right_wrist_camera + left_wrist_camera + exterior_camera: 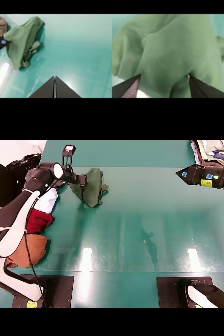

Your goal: Fold the shirts.

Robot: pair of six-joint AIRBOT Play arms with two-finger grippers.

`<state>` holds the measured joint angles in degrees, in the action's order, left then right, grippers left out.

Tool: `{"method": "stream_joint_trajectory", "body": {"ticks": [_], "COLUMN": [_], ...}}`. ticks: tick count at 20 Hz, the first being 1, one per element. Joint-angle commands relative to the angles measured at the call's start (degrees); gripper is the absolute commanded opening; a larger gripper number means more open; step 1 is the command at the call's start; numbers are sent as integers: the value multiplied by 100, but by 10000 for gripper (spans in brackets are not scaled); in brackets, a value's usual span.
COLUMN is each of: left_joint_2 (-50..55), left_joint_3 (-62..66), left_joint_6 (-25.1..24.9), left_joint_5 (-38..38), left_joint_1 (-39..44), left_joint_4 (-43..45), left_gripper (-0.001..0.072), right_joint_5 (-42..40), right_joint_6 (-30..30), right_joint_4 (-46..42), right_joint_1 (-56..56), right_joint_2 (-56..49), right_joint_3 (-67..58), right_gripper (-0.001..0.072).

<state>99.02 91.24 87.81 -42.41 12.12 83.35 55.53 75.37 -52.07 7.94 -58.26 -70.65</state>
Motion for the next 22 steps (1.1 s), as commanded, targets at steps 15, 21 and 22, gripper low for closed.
{"method": "stream_joint_trajectory", "body": {"ticks": [15, 21, 22], "left_joint_2": [-2592, -2929, -2879], "left_joint_3": [2643, 1648, 1268], "left_joint_6": [-1840, -1714, -1709], "left_joint_5": [-1954, -3331, -3449], "left_joint_1": [896, 2127, 2216], "left_joint_4": [-1613, -1613, -1615], "left_gripper": [26, 26, 27], "right_joint_5": [52, 1051, 1237], "right_joint_6": [0, 0, 0], "right_joint_4": [-730, -951, -951], "right_joint_1": [-7, -7, -7], "right_joint_2": [26, 26, 26], "right_joint_3": [-2358, -3018, -3029], "right_gripper": [18, 18, 19]}}
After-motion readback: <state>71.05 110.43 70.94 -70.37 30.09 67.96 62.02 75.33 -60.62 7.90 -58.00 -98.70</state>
